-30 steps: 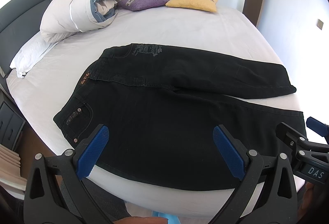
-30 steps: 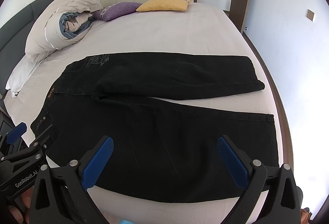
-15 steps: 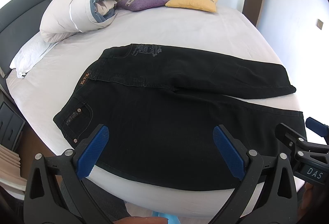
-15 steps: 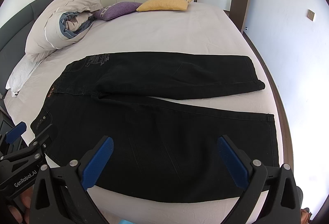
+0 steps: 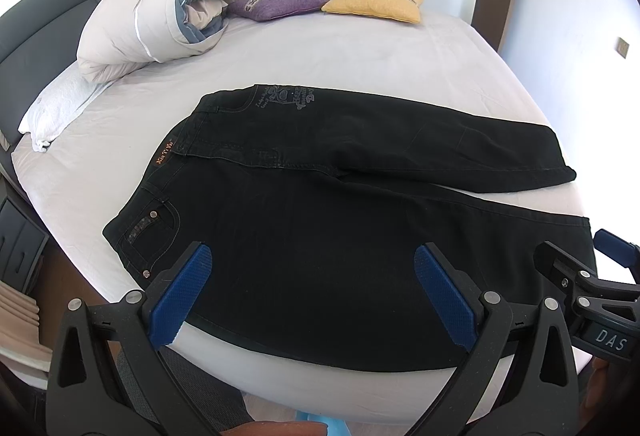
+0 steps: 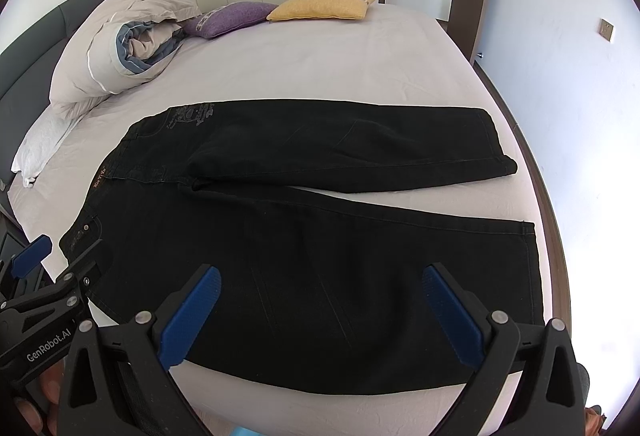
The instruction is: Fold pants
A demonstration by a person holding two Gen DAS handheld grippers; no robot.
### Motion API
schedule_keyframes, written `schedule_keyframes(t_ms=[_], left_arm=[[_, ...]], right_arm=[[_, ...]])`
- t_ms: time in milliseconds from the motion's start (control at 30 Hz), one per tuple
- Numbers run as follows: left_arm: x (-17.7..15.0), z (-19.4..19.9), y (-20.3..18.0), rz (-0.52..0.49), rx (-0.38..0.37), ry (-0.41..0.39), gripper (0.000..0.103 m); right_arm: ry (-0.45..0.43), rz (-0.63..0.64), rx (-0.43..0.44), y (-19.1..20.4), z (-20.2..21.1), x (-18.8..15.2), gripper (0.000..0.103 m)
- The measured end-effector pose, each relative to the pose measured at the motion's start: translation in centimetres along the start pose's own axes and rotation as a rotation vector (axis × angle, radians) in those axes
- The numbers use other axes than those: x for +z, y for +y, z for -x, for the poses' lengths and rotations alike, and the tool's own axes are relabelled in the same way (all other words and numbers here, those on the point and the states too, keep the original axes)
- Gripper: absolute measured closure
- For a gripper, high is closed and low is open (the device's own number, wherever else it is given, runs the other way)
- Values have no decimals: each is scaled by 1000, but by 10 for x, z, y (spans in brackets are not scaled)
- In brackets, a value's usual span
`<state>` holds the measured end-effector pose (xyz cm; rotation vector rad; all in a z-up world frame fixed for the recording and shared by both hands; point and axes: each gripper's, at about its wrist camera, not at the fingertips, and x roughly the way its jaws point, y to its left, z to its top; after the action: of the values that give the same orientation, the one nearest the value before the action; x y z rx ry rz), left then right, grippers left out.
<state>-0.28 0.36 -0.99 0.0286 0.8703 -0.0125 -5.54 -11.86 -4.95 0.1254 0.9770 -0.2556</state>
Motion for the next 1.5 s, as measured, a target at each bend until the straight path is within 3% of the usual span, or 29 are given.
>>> schedule_keyframes(t_ms=[733, 833, 900, 967, 1100, 1233, 1267, 1333, 1433, 1500], left_arm=[[-1, -2, 0, 27, -5, 5, 0], [3, 1, 11, 93, -56, 1, 0], [7, 2, 21, 157, -141, 6, 0], [15, 0, 34, 223, -228, 20, 0], [33, -11, 57, 323, -309, 66, 0], [50, -10, 86, 482, -408, -100, 0], [55, -12, 89, 477, -399, -98, 0], [68, -25, 93, 432, -297, -42, 0], [80, -59, 124, 552, -227, 59, 0], [96, -75, 136, 509, -136, 62, 1]], right_arm=[[5, 0, 0, 1, -1, -1, 0], [2, 9, 5, 1, -2, -3, 0], [-3, 19, 26, 3, -6, 0, 0], [-12, 37, 65, 2, -8, 6, 0], [-74, 83, 174, 1, -3, 30, 0], [-180, 167, 238, 6, -2, 61, 0], [-192, 186, 235, 6, -5, 69, 0], [-211, 219, 242, 8, -13, 86, 0], [-221, 235, 291, 8, -32, 110, 0], [-217, 256, 308, 9, -46, 125, 0]])
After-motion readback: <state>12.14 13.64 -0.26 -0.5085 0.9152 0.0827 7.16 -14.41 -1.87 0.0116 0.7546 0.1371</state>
